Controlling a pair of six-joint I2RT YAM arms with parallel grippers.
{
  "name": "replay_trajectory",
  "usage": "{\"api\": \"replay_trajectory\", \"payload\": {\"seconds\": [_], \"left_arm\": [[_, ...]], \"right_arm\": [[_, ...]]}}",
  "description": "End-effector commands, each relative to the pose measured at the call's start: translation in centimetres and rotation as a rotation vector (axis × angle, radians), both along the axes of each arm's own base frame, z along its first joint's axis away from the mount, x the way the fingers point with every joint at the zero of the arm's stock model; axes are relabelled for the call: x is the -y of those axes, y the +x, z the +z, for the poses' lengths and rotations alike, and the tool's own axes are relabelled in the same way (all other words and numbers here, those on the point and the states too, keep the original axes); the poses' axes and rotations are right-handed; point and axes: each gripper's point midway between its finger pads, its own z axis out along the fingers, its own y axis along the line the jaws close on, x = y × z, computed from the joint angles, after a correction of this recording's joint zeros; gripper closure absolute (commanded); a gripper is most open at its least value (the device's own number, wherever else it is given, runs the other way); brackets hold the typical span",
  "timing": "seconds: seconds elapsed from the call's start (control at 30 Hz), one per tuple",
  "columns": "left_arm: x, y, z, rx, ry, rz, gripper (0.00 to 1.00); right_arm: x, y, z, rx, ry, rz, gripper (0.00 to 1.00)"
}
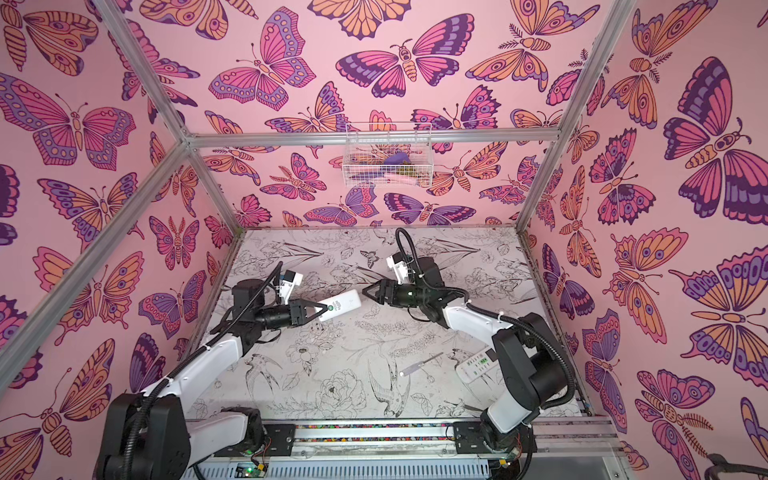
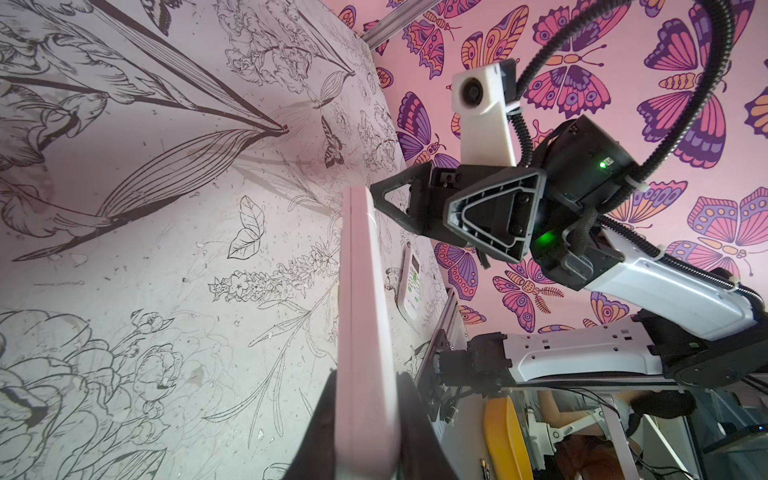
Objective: Unload the batteries from the remote control
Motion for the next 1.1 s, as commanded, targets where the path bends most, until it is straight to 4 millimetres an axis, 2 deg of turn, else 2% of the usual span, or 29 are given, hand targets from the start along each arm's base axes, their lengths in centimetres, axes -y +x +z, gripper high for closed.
{"api": "replay_trajectory", "payload": {"seconds": [0.0, 0.4, 0.57, 0.8, 1.07], "left_arm": [[0.5, -0.7, 1.3, 0.041, -0.043, -0.042, 1.0], [1.7, -1.2, 1.8, 0.04, -0.085, -0.105, 1.0], [1.7, -1.3, 2.0, 0.045, -0.093, -0.111, 1.0], [1.7, -1.1, 1.8, 0.021, -0.094, -0.098, 1.0], [1.7, -0.9, 1.7, 0.01, -0.091, -0.083, 1.0]], "right_arm": [[-0.2, 0.3, 2.0, 0.028, 0.049, 0.021, 0.24], [-0.2, 0.1, 1.8, -0.001, 0.098, 0.028, 0.26], [-1.2, -0.3, 1.9, -0.012, 0.146, 0.067, 0.31], [-2.8, -2.1, 1.7, 0.001, 0.131, 0.141, 0.38], [-3.0, -2.8, 1.1, -0.007, 0.112, 0.147, 0.49]]}}
